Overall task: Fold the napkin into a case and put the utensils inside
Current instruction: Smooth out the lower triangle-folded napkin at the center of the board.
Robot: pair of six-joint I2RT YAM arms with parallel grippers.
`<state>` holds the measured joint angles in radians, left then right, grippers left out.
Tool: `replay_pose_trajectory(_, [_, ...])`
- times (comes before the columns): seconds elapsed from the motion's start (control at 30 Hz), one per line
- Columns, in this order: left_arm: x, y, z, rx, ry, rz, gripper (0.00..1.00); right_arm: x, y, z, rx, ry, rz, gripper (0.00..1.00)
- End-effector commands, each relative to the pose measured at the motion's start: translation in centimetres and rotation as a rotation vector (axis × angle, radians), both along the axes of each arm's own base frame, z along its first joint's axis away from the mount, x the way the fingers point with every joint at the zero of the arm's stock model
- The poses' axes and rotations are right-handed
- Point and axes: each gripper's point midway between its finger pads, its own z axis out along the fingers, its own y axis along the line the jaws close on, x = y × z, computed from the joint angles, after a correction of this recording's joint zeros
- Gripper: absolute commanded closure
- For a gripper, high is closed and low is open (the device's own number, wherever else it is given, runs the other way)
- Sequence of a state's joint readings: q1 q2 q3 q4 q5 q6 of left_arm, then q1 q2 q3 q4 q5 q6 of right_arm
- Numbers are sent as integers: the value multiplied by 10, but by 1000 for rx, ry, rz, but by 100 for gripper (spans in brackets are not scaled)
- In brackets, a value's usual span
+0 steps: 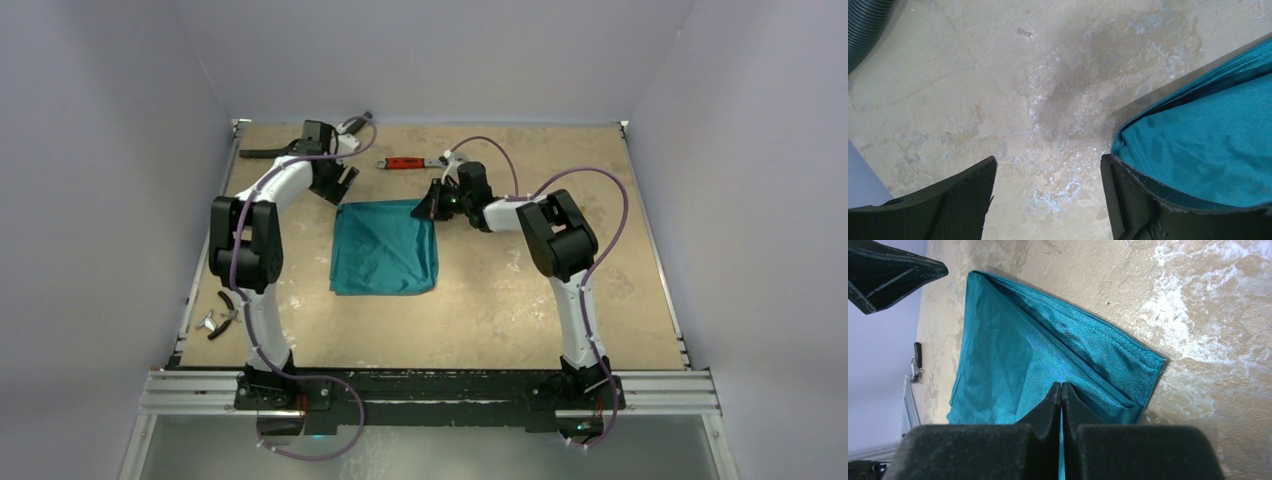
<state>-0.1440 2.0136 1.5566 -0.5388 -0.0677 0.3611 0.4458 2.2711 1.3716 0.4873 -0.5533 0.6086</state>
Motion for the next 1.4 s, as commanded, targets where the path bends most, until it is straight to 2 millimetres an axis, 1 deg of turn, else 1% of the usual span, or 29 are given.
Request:
replay_pose_trajectory(0.0, [-1, 5, 0, 1, 0, -14, 26, -12, -16, -30, -71, 50, -5, 100])
replay_pose_trajectory(0.13, [2, -1, -9, -27, 13, -15, 26, -15, -17, -30, -74, 47, 2, 100])
replay_pose_trajectory(0.3, [5, -10, -18, -79, 40, -24, 26, -18, -18, -38, -77, 55, 10, 100])
replay_pose_trajectory(0.37, [5, -10, -24, -77, 50, -18, 26, -20, -18, -40, -76, 59, 11, 100])
replay_pose_trajectory(0.53, [9, -8, -27, -68, 41, -3, 27, -22, -19, -42, -78, 59, 17, 100])
replay_pose_trajectory(0.6, [12, -9, -27, -73, 33, 5, 28, -23, -19, -43, -80, 61, 19, 100])
replay_pose_trajectory(0.67, [15, -4, -27, -54, 25, 26, 31, -24, -19, -44, -80, 62, 21, 100])
replay_pose_trajectory(0.83, [19, 7, -19, -43, 2, 64, 36, -29, -22, -51, -90, 74, 23, 100])
replay_pose_trajectory(0.97, [20, 17, -13, -43, -9, 86, 38, -31, -24, -55, -99, 79, 22, 100])
replay_pose_trajectory(1.13, [20, 27, -9, -62, -8, 118, 40, -33, -26, -59, -103, 87, 20, 100])
replay_pose_trajectory(1.23, [22, 27, -4, -103, -4, 129, 40, -33, -27, -59, -104, 86, 20, 100])
replay_pose_trajectory(1.37, [25, 11, 7, -193, -4, 110, 40, -32, -26, -59, -101, 82, 22, 100])
